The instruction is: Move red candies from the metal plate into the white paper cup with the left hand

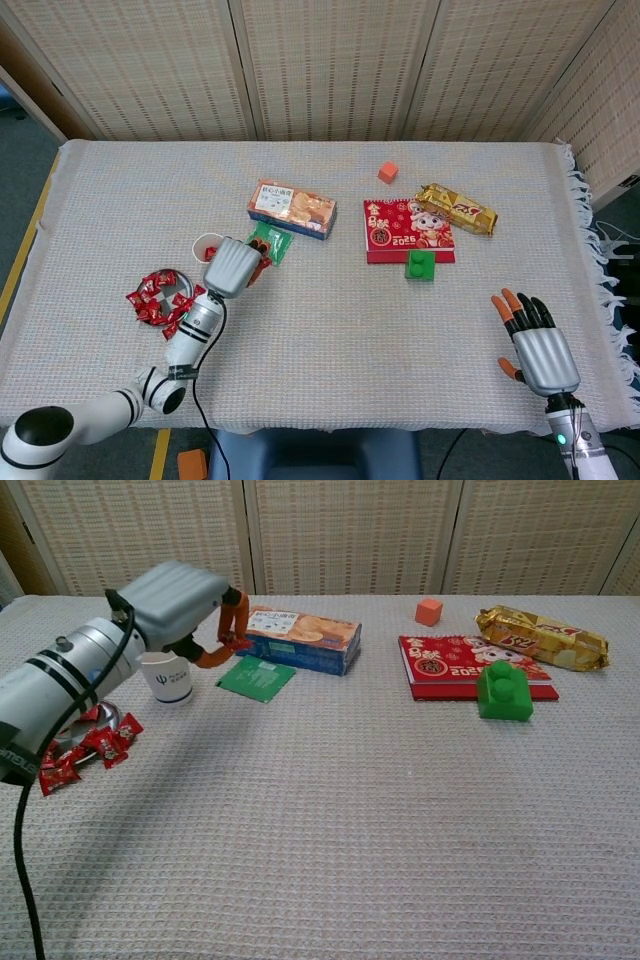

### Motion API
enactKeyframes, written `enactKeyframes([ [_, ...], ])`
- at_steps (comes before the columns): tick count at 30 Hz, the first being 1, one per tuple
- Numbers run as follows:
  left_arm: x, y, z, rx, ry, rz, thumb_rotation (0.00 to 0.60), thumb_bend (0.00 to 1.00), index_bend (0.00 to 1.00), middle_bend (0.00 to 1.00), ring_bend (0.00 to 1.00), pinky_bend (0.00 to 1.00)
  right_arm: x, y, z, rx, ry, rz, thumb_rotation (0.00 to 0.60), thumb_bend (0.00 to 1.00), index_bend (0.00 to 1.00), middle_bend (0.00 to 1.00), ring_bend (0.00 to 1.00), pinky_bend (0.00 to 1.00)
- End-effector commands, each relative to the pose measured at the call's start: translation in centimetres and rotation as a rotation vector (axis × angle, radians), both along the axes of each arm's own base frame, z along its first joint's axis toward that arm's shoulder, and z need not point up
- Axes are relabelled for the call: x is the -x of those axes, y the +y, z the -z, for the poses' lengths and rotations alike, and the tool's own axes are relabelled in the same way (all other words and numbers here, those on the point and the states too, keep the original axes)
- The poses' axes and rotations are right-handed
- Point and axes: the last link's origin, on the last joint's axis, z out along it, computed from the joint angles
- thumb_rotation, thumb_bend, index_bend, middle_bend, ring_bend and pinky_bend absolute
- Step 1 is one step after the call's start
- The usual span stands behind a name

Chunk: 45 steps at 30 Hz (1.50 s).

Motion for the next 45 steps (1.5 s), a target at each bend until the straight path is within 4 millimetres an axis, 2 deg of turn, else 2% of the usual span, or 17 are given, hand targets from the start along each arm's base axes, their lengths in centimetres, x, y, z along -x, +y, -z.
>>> enactKeyframes([
  [1, 2.2, 0.7, -3.7, -0.089, 0.030, -0.090, 0.600, 0.38, 0.48, 0.51, 0.89, 1.00, 0.0, 0.0, 0.1, -0.002, 0.002, 0.000, 0.600, 0.12, 0.00, 0.00, 0.00, 0.09],
  [6, 3.7, 1.3, -4.3, -0.090, 0.052, -0.159, 0.600, 0.39, 0.48, 0.51, 0.89, 1.00, 0.0, -0.1, 0.1, -0.001, 0.004, 0.002, 0.600, 0.12, 0.00, 0.00, 0.00, 0.09],
  [16, 4.8, 1.5, -2.9, -0.051, 0.089, -0.188, 0.600, 0.39, 0.47, 0.49, 0.89, 1.00, 0.0, 0.0, 0.1, 0.004, 0.004, 0.000, 0.600, 0.12, 0.00, 0.00, 0.00, 0.09],
  [26, 5.8, 1.9, -2.7, -0.022, 0.145, -0.243, 0.600, 0.39, 0.26, 0.28, 0.87, 1.00, -0.3, 0.1, -0.3, 0.031, -0.011, -0.032, 0.600, 0.12, 0.00, 0.00, 0.00, 0.09],
  [30, 5.7, 1.5, -3.1, -0.021, 0.122, -0.236, 0.600, 0.39, 0.23, 0.25, 0.87, 1.00, -0.5, 0.2, -0.5, 0.054, -0.028, -0.059, 0.600, 0.12, 0.00, 0.00, 0.00, 0.05],
  [33, 5.7, 0.2, -3.6, -0.011, 0.084, -0.205, 0.600, 0.39, 0.22, 0.23, 0.87, 1.00, -0.6, 0.4, -0.6, 0.065, -0.040, -0.081, 0.600, 0.12, 0.00, 0.00, 0.00, 0.03],
  [36, 6.1, -2.0, -4.2, 0.030, 0.046, -0.183, 0.600, 0.39, 0.21, 0.23, 0.87, 1.00, -0.6, 0.5, -0.6, 0.064, -0.043, -0.087, 0.600, 0.12, 0.00, 0.00, 0.00, 0.02],
  [40, 7.3, -5.4, -5.1, 0.071, 0.018, -0.175, 0.600, 0.39, 0.21, 0.24, 0.87, 1.00, -0.6, 0.6, -0.4, 0.047, -0.039, -0.085, 0.600, 0.12, 0.00, 0.00, 0.00, 0.02],
  [45, 9.4, -8.5, -5.2, 0.138, -0.017, -0.229, 0.600, 0.39, 0.17, 0.23, 0.87, 1.00, -0.7, 0.7, -0.2, 0.039, -0.037, -0.087, 0.600, 0.12, 0.00, 0.00, 0.00, 0.02],
])
